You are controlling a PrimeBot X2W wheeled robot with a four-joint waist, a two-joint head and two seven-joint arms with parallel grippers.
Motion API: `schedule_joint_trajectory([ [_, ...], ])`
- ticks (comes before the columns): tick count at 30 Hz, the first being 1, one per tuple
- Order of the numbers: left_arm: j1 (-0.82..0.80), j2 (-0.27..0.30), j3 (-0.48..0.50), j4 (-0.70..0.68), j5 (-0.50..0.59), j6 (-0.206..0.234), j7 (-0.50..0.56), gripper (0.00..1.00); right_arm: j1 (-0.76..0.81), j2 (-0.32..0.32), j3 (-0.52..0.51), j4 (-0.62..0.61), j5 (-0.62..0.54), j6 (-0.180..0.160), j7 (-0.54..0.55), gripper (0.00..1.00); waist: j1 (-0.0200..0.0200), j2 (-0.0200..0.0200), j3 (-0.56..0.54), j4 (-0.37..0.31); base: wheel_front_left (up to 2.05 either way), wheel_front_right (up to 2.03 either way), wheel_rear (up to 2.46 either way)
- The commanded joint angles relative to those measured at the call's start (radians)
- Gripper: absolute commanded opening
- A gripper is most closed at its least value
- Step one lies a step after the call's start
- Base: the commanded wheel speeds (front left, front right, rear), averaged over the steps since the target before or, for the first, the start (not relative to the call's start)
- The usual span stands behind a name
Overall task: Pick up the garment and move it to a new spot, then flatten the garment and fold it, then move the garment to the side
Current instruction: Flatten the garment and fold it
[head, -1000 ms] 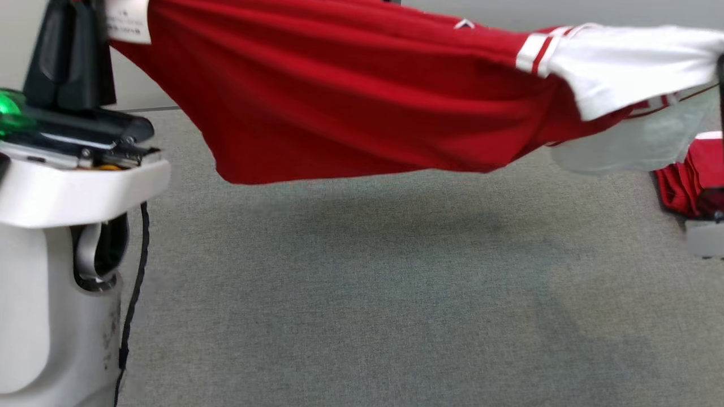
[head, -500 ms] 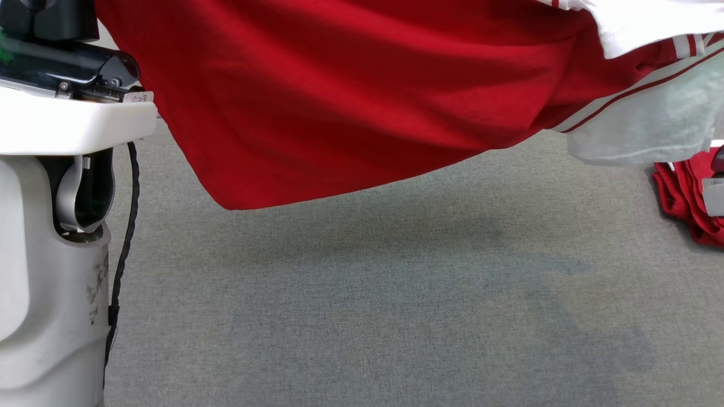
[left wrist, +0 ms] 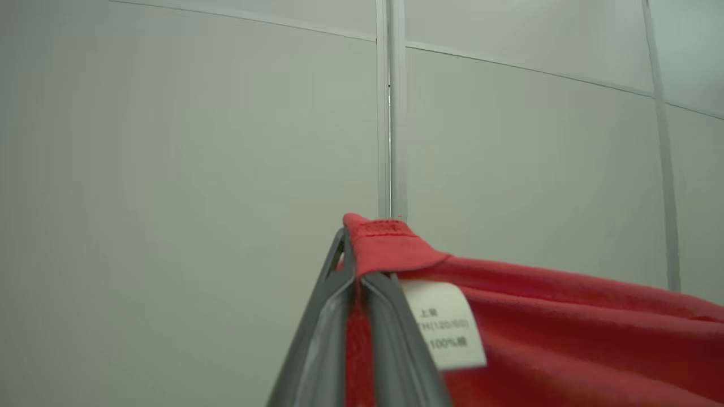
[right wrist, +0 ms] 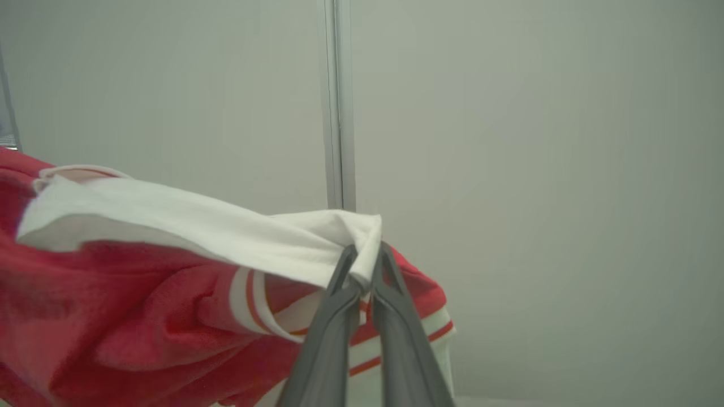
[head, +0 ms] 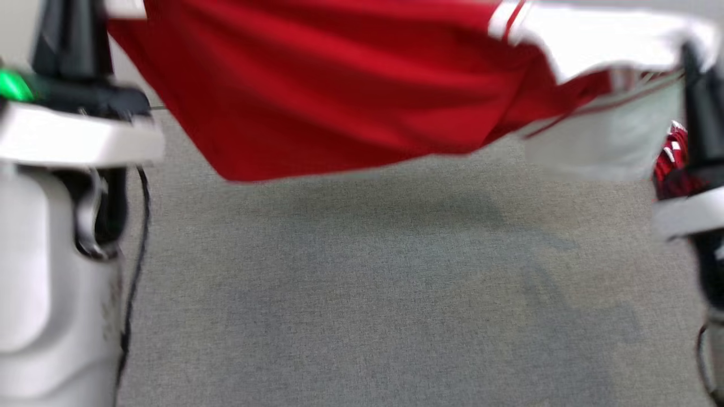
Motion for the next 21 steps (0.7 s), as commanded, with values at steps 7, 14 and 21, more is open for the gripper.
schedule_joint_trajectory([
  [7,0.273,-0.056,0.018,0.086,-0.057,0.028,-0.046,0.00,0.187,0.065,0.087,0.173,0.068,-0.001,-0.060,0.00,0.0000,-0.0001,0.040,0.002,0.00,0.00,0.00],
  [14,0.516,-0.092,0.028,0.204,-0.112,0.049,-0.069,0.00,0.284,0.093,0.144,0.407,0.143,-0.001,-0.169,0.00,0.0000,-0.0001,0.072,-0.004,0.00,0.00,0.00],
  [21,0.634,-0.107,0.026,0.266,-0.144,0.059,-0.069,0.00,0.307,0.088,0.189,0.515,0.189,-0.001,-0.256,0.20,0.0000,-0.0001,0.084,-0.002,0.00,0.00,0.00],
])
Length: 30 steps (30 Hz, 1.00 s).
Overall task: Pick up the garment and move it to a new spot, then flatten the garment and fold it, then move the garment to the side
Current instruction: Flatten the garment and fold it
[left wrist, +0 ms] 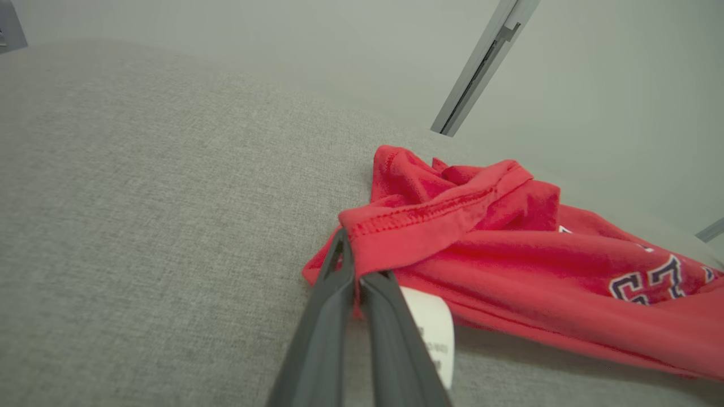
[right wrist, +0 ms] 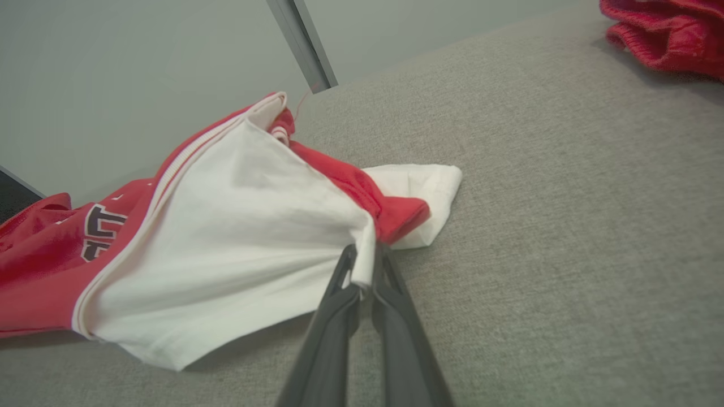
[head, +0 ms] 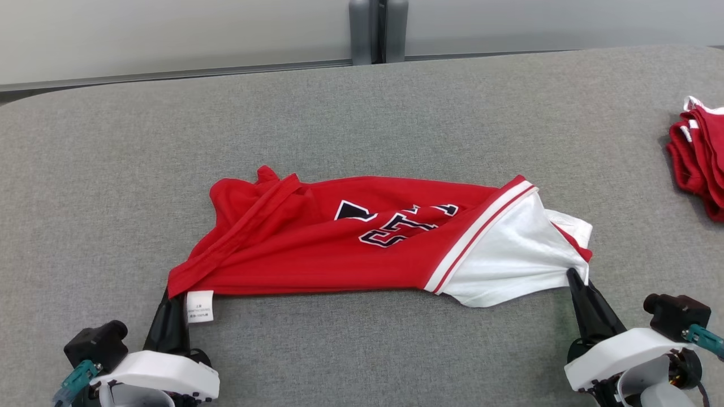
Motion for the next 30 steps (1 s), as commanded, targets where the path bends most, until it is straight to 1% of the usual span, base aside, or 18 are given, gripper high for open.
schedule_joint_trajectory([
  [1,0.012,0.003,-0.002,0.013,-0.009,0.009,0.007,0.51,0.009,-0.012,0.001,0.009,0.014,-0.001,-0.025,0.45,0.0000,0.0000,0.002,0.006,0.00,0.00,0.00],
  [2,0.018,0.001,-0.008,0.019,-0.006,0.010,0.010,1.00,0.019,-0.015,0.002,0.013,0.017,-0.001,-0.033,0.82,0.0000,0.0000,0.001,0.009,0.00,0.00,0.00],
  [3,0.018,0.001,-0.008,0.019,-0.006,0.010,0.010,1.00,0.019,-0.015,0.002,0.013,0.017,-0.001,-0.033,0.82,0.0000,0.0000,0.001,0.009,0.00,0.00,0.00],
  [4,0.021,0.001,-0.012,0.022,-0.004,0.009,0.010,1.00,0.027,-0.017,0.003,0.014,0.020,-0.001,-0.041,1.00,0.0000,0.0000,-0.001,0.011,0.00,0.00,0.00],
  [6,0.026,0.001,-0.020,0.018,0.007,0.011,-0.002,1.00,0.041,-0.023,0.000,-0.003,0.016,-0.001,-0.062,1.00,0.0000,0.0000,-0.004,0.013,0.00,0.00,0.00],
  [9,0.039,0.006,-0.025,-0.015,0.042,0.027,-0.029,1.00,0.076,-0.034,-0.026,-0.049,-0.013,-0.001,-0.086,1.00,0.0000,0.0000,-0.014,0.015,0.00,0.00,0.00],
  [12,0.047,0.009,-0.023,-0.070,0.081,0.050,-0.049,1.00,0.110,-0.036,-0.071,-0.124,-0.061,-0.001,-0.102,1.00,0.0000,0.0000,-0.025,0.015,0.00,0.00,0.00],
  [14,0.050,0.010,-0.020,-0.114,0.109,0.063,-0.056,1.00,0.131,-0.030,-0.105,-0.182,-0.115,-0.001,-0.102,1.00,0.0000,0.0000,-0.034,0.012,0.00,0.00,0.00],
  [19,0.058,0.029,-0.028,-0.192,0.183,0.079,-0.062,1.00,0.166,0.009,-0.175,-0.337,-0.261,-0.001,-0.048,1.00,0.0000,0.0000,-0.061,0.009,0.00,0.00,0.00],
  [22,0.074,0.035,-0.045,-0.221,0.221,0.087,-0.063,1.00,0.191,0.034,-0.180,-0.410,-0.318,-0.001,-0.005,1.00,0.0000,0.0000,-0.081,0.013,0.00,0.00,0.00],
  [25,0.089,0.045,-0.060,-0.237,0.246,0.093,-0.063,1.00,0.227,0.051,-0.171,-0.462,-0.356,-0.001,0.037,1.00,0.0000,0.0000,-0.101,0.014,0.00,0.00,0.00],
  [30,0.135,0.048,-0.078,-0.242,0.258,0.099,-0.056,1.00,0.283,0.072,-0.156,-0.511,-0.378,-0.001,0.074,1.00,0.0000,0.0000,-0.128,0.015,0.00,0.00,0.00],
])
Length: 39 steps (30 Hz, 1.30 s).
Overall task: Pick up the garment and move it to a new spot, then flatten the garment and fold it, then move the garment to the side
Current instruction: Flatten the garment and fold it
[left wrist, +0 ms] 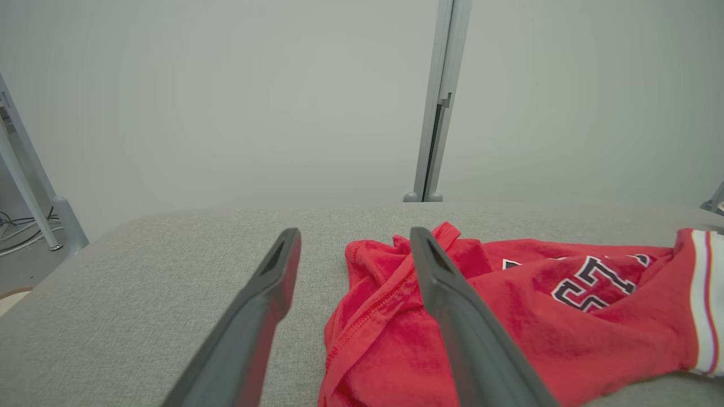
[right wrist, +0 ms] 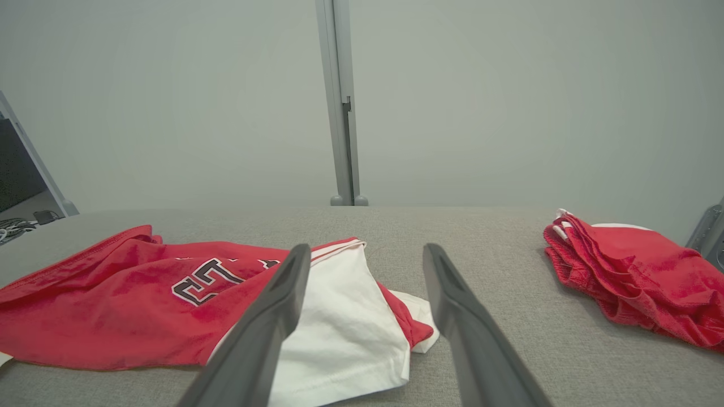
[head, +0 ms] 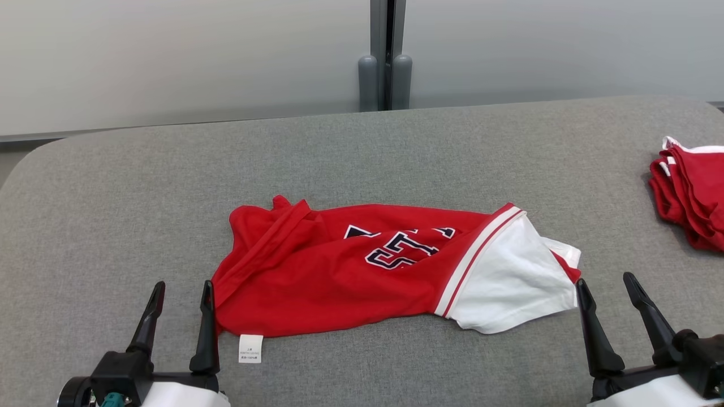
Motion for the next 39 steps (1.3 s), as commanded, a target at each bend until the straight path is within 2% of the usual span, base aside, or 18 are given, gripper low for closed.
schedule_joint_trajectory([
  [1,0.008,0.005,0.001,-0.001,0.002,0.007,0.000,1.00,0.012,0.002,-0.004,-0.009,-0.003,0.000,0.005,1.00,0.0000,-0.0001,-0.006,0.001,0.00,0.00,0.00],
  [26,-0.015,0.021,-0.013,0.079,-0.029,0.000,0.018,1.00,0.020,0.026,-0.027,-0.027,0.031,0.000,0.022,1.00,0.0000,-0.0001,-0.028,0.002,0.00,0.00,0.00],
  [31,-0.044,0.028,-0.023,0.186,-0.049,-0.019,0.075,1.00,0.004,0.029,-0.015,-0.024,0.035,0.000,0.021,1.00,0.0000,-0.0001,-0.006,-0.002,0.00,0.00,0.00],
  [37,-0.125,0.029,-0.028,0.366,-0.078,-0.058,0.078,1.00,-0.021,0.031,0.002,-0.004,0.045,0.000,0.011,1.00,0.0000,-0.0001,0.041,-0.014,0.00,0.00,0.00],
  [38,-0.139,0.030,-0.025,0.393,-0.082,-0.063,0.071,0.98,-0.026,0.031,0.005,0.001,0.045,0.000,0.008,1.00,0.0000,-0.0001,0.048,-0.017,0.00,0.00,0.00],
  [39,-0.151,0.032,-0.025,0.425,-0.085,-0.070,0.073,0.81,-0.030,0.031,0.005,0.007,0.046,0.000,0.008,1.00,0.0000,-0.0001,0.054,-0.021,0.00,0.00,0.00],
])
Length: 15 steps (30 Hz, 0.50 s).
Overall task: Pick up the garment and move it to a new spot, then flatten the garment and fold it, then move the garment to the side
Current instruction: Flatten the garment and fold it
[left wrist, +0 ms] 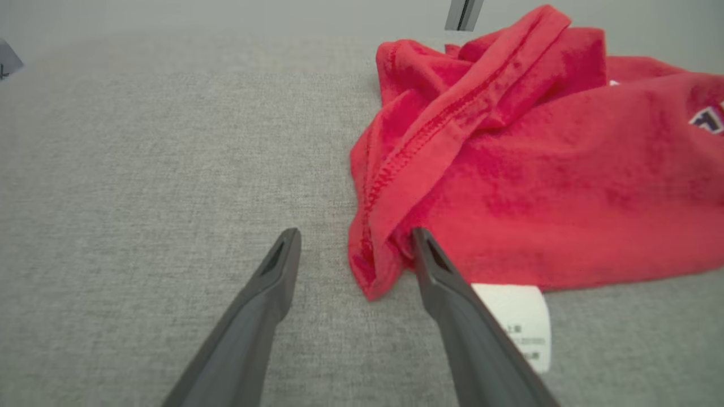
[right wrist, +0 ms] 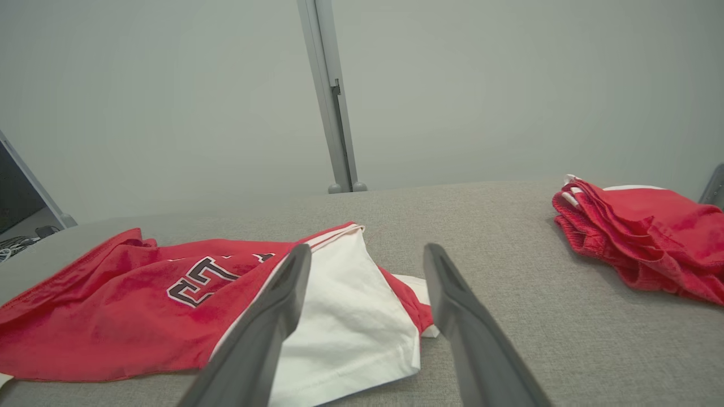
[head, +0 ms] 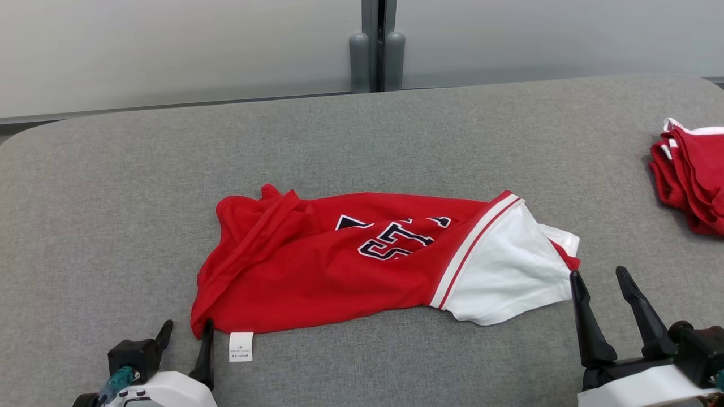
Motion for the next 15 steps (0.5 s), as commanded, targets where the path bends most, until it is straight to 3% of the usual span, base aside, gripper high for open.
schedule_joint_trajectory([
  [1,-0.025,0.009,0.003,0.042,-0.009,-0.012,-0.001,0.53,-0.016,-0.002,0.000,0.010,0.005,0.000,-0.007,1.00,0.0000,0.0000,0.016,-0.012,0.00,0.00,0.00],
  [2,-0.040,0.010,0.003,0.061,-0.011,-0.019,-0.009,0.37,-0.018,-0.002,-0.001,0.016,0.009,0.000,-0.011,1.00,0.0000,0.0000,0.021,-0.014,0.00,0.00,0.00],
  [3,-0.052,0.010,0.004,0.080,-0.016,-0.025,-0.014,0.00,-0.018,-0.001,-0.003,0.022,0.011,0.000,-0.014,1.00,0.0000,0.0000,0.025,-0.017,0.00,0.00,0.00],
  [15,-0.093,0.007,0.014,0.196,-0.036,-0.041,-0.059,0.00,0.025,0.008,-0.002,0.155,0.051,0.000,0.001,1.00,0.0000,0.0000,0.043,-0.020,0.00,0.00,0.00],
])
